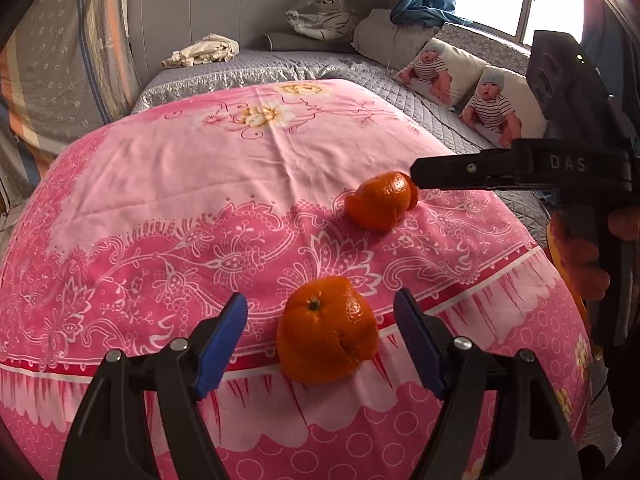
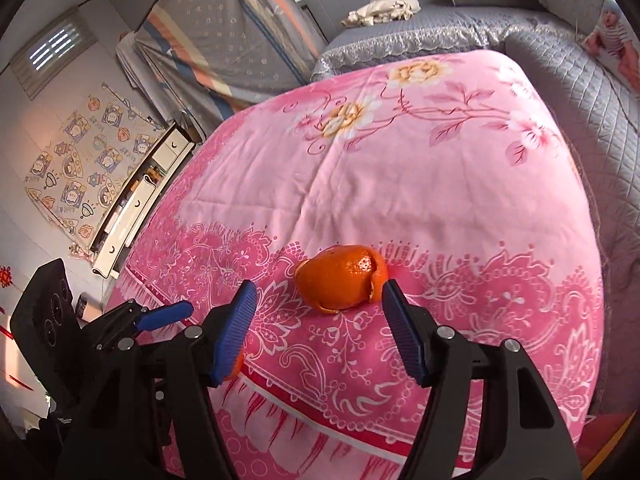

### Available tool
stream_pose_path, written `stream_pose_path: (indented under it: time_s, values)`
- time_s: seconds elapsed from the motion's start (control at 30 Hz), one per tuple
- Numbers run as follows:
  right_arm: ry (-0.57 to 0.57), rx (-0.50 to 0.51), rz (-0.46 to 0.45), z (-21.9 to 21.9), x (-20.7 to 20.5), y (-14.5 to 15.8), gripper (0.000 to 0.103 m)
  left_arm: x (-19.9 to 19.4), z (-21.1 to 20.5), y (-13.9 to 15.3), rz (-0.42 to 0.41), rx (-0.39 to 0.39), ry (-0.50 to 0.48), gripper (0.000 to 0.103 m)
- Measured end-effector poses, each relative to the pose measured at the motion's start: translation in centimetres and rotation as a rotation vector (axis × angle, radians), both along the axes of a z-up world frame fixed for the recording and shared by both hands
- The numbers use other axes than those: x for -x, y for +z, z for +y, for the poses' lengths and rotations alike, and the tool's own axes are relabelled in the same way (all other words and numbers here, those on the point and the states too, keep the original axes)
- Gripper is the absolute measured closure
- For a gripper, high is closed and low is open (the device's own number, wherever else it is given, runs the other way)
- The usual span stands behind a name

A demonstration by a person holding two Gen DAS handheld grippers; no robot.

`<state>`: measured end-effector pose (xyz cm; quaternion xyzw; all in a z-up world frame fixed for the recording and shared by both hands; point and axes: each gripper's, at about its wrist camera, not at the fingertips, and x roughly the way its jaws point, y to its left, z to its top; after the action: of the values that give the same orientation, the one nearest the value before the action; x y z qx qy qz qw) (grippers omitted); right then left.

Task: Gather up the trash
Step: 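Grasp an orange with the right gripper while the left gripper grasps the other orange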

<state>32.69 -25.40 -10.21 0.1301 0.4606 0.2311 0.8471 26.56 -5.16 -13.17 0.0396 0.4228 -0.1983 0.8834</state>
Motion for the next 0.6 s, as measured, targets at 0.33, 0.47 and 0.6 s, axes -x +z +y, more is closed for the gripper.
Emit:
stream_pose_path:
  time_s: [0.33,0.47,0.6]
  values:
    - [-0.015,0.023,0.03,0.9,-2.0,-1.3,0.042,-0.8,-0.1,-1.3,0.047,0.025,-0.009,0.032]
    - [-0.027,0.042,0.056,1.2,-2.7,-2.2,0.043,-1.2,0.0,-1.8,0.075,0.038,-0.009,0.04]
    - [-0.015,0.059,0.06,1.9,-2.9,-2.5,0.051,-1.3,-0.1,-1.9,0.087,0.045,-0.017,0.052]
